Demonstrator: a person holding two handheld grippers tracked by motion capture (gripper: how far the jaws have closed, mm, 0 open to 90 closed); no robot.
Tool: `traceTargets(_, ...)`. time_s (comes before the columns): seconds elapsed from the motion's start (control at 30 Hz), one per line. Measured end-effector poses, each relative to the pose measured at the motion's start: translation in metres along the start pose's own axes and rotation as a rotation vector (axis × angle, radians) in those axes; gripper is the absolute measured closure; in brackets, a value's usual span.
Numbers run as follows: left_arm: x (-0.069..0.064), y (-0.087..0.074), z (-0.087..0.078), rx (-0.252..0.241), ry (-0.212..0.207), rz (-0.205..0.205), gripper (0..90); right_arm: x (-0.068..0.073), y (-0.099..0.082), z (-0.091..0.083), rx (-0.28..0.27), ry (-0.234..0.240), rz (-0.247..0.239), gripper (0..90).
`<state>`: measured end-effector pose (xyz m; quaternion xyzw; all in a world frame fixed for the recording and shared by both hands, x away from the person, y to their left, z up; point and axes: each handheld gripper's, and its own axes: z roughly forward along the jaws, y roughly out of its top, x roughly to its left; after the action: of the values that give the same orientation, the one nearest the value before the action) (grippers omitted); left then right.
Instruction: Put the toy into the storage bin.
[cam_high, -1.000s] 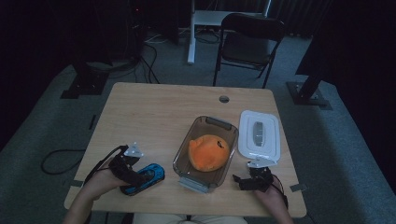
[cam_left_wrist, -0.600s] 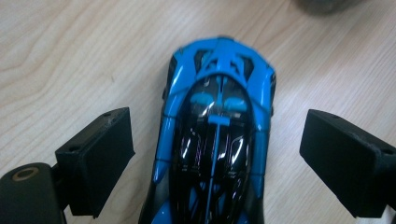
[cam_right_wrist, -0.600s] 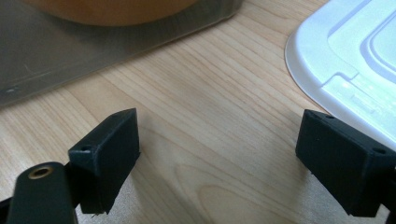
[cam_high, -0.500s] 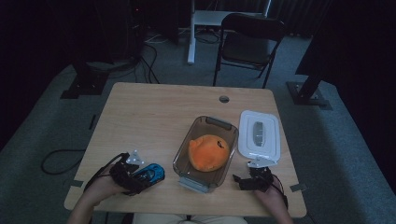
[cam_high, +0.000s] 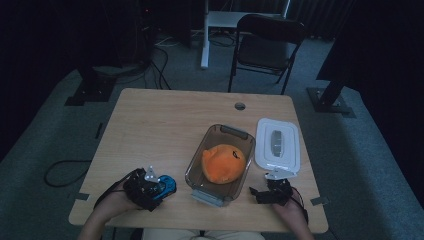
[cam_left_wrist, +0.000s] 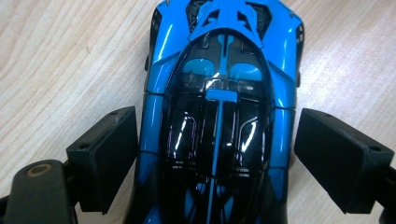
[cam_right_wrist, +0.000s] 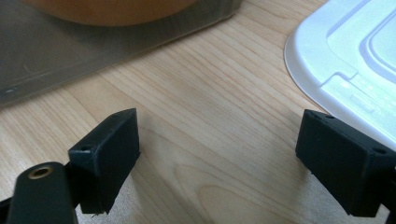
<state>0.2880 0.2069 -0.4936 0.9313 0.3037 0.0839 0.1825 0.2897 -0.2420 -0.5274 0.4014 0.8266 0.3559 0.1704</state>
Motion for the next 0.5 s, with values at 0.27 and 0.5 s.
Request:
traceTargets(0.27, 0.0040, -0.0018, 0.0025, -0.015, -0.013, -0.048, 16.9, 0.0000, 0.0000, 0.0000, 0.000, 0.000, 0.000, 13.0)
traceTargets(0.5, 0.0032, -0.0010, 0.0002, -0.011, -0.017, -0.050, 26.0, 0.0002, 0.0004, 0.0003, 0.003, -0.001, 0.002, 12.6)
